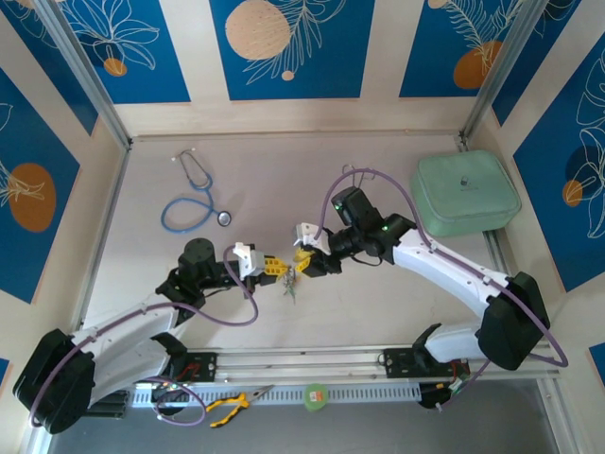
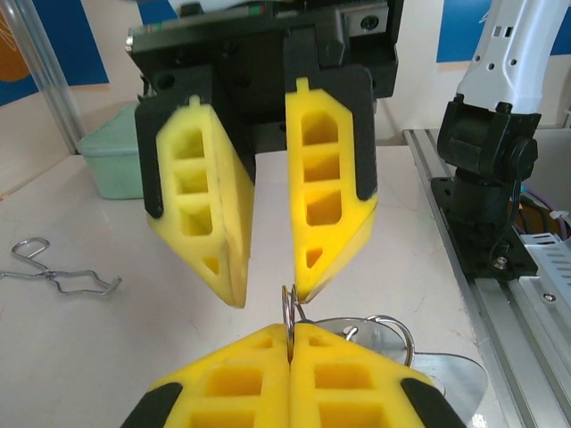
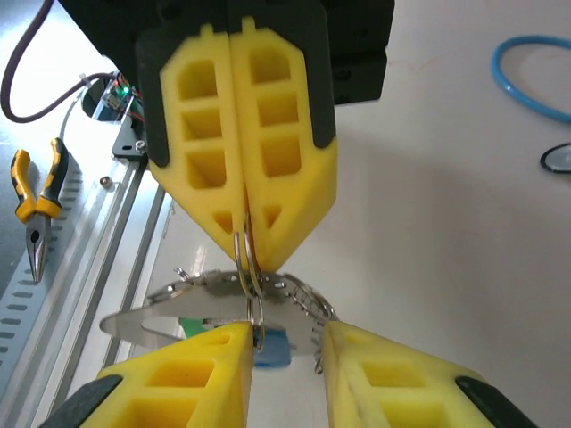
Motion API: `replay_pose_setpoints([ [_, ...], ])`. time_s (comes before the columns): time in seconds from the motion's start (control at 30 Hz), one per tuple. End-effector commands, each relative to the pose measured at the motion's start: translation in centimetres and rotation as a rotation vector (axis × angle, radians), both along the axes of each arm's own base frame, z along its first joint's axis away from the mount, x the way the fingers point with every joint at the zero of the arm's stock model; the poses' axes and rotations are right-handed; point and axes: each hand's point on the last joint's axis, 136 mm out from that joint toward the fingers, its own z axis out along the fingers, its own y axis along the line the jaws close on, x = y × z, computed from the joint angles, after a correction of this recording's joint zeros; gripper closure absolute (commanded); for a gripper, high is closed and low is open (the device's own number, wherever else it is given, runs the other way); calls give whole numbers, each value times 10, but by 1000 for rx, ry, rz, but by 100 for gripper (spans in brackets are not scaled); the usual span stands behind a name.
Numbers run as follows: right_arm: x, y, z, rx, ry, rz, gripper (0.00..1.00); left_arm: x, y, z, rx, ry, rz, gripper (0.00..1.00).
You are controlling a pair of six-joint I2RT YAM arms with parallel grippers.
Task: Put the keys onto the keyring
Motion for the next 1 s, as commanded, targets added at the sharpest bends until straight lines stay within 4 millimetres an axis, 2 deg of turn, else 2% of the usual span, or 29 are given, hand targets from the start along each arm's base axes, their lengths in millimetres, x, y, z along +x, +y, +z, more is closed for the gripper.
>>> replay_pose_setpoints([
  [0.0, -8, 6, 11, 55, -18, 56, 73, -7, -2, 9, -41, -29, -41, 100],
  [0.33, -12, 14, 15, 72, -10, 86, 79, -7, -3, 12, -48, -27, -44, 100],
  [0.57, -10, 17, 17, 69, -18, 85, 100, -5, -3, 10, -43, -15, -29, 100],
  [0.6, -11, 16, 17, 64, -17, 83, 100, -3, -2, 9, -38, -10, -17, 94],
  [0.63, -9, 15, 17, 54, -22, 78, 100, 0, -1, 8, -33, -6, 1, 82],
  [0.67, -9, 14, 16, 38, -28, 75, 100, 2, 0, 7, -27, -2, 21, 78],
  [0.87, -6, 0, -9, -197, -113, 66, 100, 4, 7, -5, 77, 29, 68, 76],
  [0.97, -5, -2, -10, -256, -140, 78, 100, 4, 9, -10, 113, 35, 72, 76],
])
